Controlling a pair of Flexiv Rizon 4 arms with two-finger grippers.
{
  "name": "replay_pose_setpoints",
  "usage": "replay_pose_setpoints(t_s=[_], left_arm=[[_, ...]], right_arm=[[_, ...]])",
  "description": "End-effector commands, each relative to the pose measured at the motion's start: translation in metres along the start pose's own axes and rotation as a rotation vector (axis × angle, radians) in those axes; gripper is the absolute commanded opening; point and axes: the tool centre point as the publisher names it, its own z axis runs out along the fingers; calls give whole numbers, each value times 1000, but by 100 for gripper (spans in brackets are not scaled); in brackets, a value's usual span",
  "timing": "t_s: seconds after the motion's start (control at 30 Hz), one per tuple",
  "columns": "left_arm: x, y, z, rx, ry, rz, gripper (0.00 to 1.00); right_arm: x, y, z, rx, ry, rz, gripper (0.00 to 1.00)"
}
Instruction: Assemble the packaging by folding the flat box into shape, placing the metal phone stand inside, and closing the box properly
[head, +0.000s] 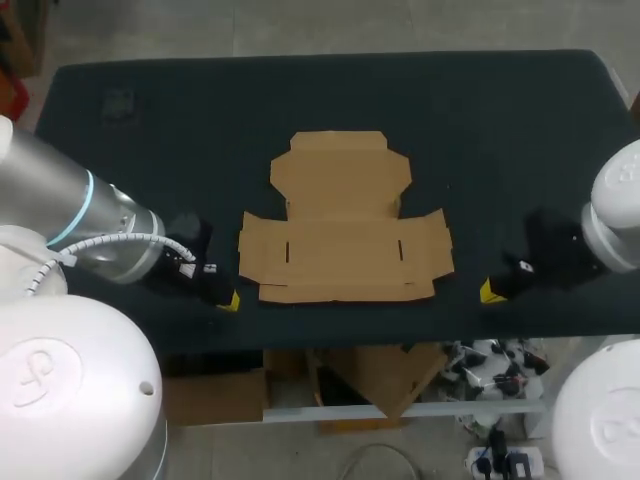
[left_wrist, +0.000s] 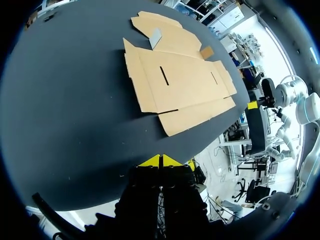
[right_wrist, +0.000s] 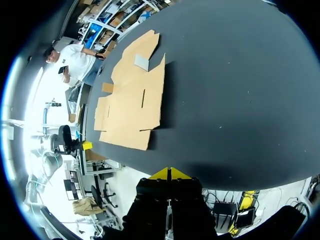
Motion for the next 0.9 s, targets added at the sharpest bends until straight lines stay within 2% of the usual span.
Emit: replay_pose_setpoints(t_s=[0.03, 0.33, 0.9], left_arm=[[-4, -5, 10, -6, 12, -13, 0], [-8, -13, 18, -14, 35, -40, 0], [-12, -22, 28, -37, 52, -67, 0]], right_arm=[[-1, 11, 10, 17, 24, -7, 0], [6, 23, 22, 36, 43, -33, 0], [10, 23, 36, 69, 54, -37, 0]])
